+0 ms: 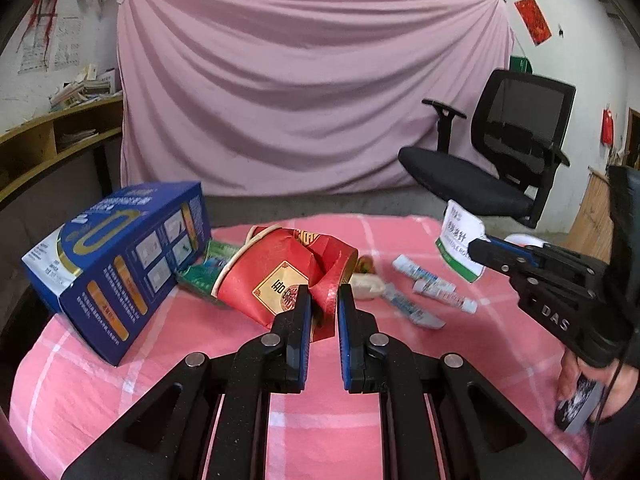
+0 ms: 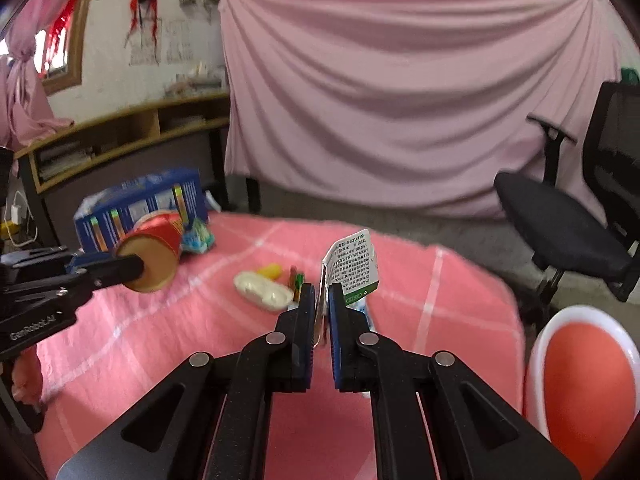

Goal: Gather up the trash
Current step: 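Carry the red cup and receipt over the bucket and release both, then move both tools back over the table toward the toothpaste tubes, then grasp a white toothpaste tube with the right tool, then carry the white case and toothpaste tube over the bucket and open both tools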

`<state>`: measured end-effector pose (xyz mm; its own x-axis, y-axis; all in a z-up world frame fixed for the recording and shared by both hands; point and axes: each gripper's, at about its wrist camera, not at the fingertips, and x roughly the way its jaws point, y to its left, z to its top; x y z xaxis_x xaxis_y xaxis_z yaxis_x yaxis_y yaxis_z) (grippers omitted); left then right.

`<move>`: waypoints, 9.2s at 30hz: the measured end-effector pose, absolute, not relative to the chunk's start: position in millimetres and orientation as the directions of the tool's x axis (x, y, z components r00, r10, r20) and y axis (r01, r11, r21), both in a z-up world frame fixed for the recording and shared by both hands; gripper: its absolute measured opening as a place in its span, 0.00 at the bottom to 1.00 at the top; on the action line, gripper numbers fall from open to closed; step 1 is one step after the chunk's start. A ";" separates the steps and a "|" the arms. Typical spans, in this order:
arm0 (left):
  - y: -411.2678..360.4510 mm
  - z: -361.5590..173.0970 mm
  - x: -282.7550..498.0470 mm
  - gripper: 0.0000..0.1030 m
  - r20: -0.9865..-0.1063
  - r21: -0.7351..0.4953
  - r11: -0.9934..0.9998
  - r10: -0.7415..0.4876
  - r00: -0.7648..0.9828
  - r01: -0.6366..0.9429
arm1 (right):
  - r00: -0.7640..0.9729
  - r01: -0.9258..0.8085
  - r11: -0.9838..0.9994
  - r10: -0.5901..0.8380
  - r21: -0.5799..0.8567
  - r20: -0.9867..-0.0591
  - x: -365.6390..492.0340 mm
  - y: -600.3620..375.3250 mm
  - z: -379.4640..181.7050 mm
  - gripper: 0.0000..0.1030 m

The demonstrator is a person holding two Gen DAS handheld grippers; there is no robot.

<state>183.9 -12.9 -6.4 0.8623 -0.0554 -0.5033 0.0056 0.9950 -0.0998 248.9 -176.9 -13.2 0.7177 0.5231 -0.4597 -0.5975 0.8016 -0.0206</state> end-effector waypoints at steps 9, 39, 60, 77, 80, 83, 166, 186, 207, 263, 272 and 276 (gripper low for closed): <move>-58.6 38.8 180.6 0.10 -0.314 -0.114 0.990 -0.116 0.943 0.084 | 0.869 -0.492 0.866 0.482 -0.090 -0.112 204.1 -218.6 25.1 0.05; -261.0 49.0 282.0 0.10 -0.429 -0.206 0.841 -0.537 0.726 0.500 | 0.979 -0.073 0.992 0.091 0.104 -0.184 229.6 -386.2 12.9 0.05; -293.2 16.2 320.7 0.16 -0.578 -0.302 0.809 -0.577 0.577 0.505 | 0.927 0.045 0.975 0.042 0.219 -0.374 251.2 -429.1 -15.4 0.06; -235.2 36.7 301.4 0.34 -0.514 -0.266 0.880 -0.474 0.715 0.393 | 0.943 0.018 0.974 0.058 0.225 -0.327 249.9 -412.3 0.3 0.24; -213.7 46.0 292.4 0.37 -0.483 -0.243 0.904 -0.426 0.765 0.351 | 0.951 -0.014 0.975 0.082 0.220 -0.299 249.2 -397.2 7.4 0.31; -187.4 53.7 280.6 0.52 -0.444 -0.230 0.928 -0.369 0.816 0.294 | 0.957 -0.045 0.977 0.102 0.209 -0.270 247.3 -380.9 12.9 0.38; -30.4 -48.9 311.1 0.54 -0.768 -0.135 0.986 -0.167 0.618 0.097 | 0.469 -0.531 0.839 0.405 0.116 -0.785 317.7 -189.1 -65.7 0.08; -44.0 -56.3 312.3 0.51 -0.789 -0.084 0.990 -0.135 0.599 0.111 | 0.477 -0.525 0.841 0.419 0.132 -0.772 318.9 -191.4 -64.3 0.09; -33.0 -55.1 301.3 0.51 -0.775 -0.111 0.988 -0.155 0.612 0.109 | 0.431 -0.569 0.815 0.414 0.115 -0.802 318.5 -180.9 -71.3 0.25; -287.9 50.2 279.2 0.51 -0.386 -0.050 0.873 -0.465 0.797 0.485 | 0.979 -0.068 0.963 0.115 0.261 -0.169 229.1 -432.2 7.2 0.12; -314.6 26.1 306.8 0.51 -0.556 -0.139 0.844 -0.500 0.664 0.519 | 0.951 0.009 0.939 0.098 0.344 -0.292 245.3 -456.2 -12.0 0.12; -317.5 15.7 316.7 0.51 -0.610 -0.181 0.832 -0.513 0.604 0.524 | 0.938 0.031 0.927 0.102 0.374 -0.332 251.8 -462.3 -18.2 0.12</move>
<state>316.7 -317.5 15.7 0.6038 -0.5129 -0.6103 0.5239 0.8323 -0.1811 251.8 -462.3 -18.2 0.9377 0.1021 -0.3321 0.0314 0.9271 0.3735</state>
